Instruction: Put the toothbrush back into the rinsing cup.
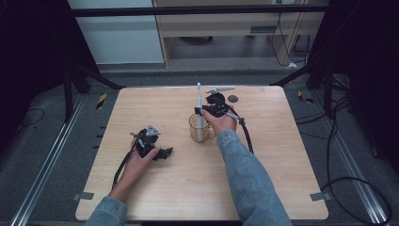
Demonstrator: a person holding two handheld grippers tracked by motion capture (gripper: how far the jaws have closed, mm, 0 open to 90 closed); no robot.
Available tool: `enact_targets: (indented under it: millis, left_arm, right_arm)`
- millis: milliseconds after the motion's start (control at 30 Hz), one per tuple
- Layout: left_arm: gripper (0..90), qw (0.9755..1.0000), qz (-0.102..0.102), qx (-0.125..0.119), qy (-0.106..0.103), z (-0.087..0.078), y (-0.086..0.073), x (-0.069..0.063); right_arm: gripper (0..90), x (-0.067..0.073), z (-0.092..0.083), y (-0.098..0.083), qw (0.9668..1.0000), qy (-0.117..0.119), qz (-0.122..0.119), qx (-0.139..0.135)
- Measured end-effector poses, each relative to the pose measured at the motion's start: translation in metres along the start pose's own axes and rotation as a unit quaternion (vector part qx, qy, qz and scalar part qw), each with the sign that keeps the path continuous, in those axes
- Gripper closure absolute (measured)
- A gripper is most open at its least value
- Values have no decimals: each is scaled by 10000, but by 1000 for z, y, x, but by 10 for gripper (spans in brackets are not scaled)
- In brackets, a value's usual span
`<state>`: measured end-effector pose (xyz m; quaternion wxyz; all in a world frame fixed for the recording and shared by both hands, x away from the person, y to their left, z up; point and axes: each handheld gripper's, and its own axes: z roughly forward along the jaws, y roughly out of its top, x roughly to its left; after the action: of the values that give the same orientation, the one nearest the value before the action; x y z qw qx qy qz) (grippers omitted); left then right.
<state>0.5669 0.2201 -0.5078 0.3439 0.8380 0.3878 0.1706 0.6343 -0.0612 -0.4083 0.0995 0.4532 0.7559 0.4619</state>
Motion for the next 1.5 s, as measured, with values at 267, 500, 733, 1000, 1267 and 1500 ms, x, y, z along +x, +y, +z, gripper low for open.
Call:
enact_targets:
  millis: [267,500,733,1000,1267,1500]
  left_arm:
    - [0,10000,1,-1,1,0,0,0]
    - [0,10000,1,0,1,0,0,0]
    - [0,10000,0,0,0,0,0,0]
    - [0,10000,0,-1,0,0,0,0]
    - [0,10000,1,0,1,0,0,0]
    - [0,10000,0,0,1,0,0,0]
  right_arm:
    - [668,0,0,0,10000,-4,8,5]
    - [656,1,-3,1,10000,2,-10,-1]
    - [639,3,-7,1,10000,1,-31,4]
    - [631,3,-15,1,10000,-25,-88,-16]
    - [632,6,-22,2,9998,-32,-180,-35]
    - [632,6,-27,3,9997,-69,-225,-40]
